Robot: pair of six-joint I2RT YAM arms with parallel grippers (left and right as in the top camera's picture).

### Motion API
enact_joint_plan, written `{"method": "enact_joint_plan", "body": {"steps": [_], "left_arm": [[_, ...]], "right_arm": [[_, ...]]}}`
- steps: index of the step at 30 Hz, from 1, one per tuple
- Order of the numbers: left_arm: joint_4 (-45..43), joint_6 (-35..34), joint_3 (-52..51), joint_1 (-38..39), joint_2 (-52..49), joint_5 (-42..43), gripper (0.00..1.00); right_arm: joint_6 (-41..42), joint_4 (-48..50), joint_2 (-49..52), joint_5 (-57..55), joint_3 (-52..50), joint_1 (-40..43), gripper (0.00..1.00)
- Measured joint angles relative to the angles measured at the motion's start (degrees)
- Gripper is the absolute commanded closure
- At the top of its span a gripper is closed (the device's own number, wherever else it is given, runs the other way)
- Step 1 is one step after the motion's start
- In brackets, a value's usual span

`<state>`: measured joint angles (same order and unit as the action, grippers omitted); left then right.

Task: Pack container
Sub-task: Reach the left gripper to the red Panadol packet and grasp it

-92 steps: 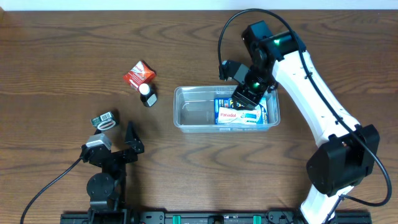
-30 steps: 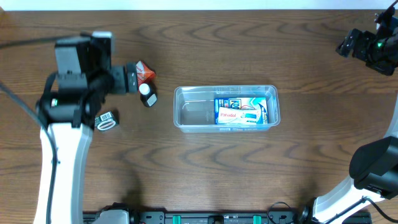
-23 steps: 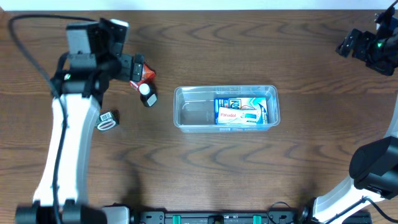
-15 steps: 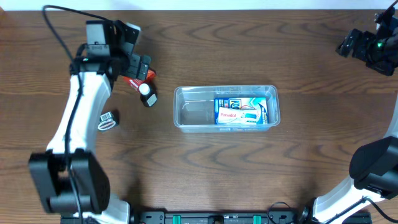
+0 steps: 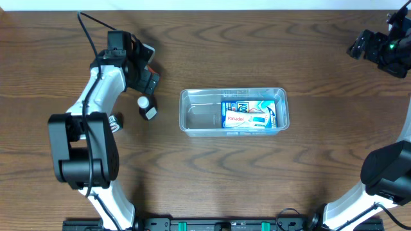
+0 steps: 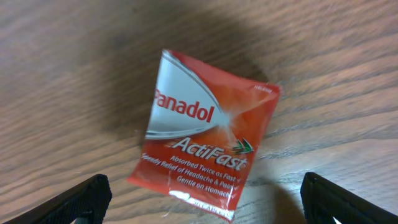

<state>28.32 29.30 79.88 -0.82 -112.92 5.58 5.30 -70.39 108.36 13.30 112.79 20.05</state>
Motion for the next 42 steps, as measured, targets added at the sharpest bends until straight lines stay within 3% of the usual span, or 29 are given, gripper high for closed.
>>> {"method": "enact_joint_plan", "body": {"steps": [42], "left_arm": [[-9.73, 2.14, 0.0, -0.15, -2.91, 3.5, 0.02]], "right_arm": [[0.0, 0.0, 0.0, 0.0, 0.0, 0.0, 0.01]]}}
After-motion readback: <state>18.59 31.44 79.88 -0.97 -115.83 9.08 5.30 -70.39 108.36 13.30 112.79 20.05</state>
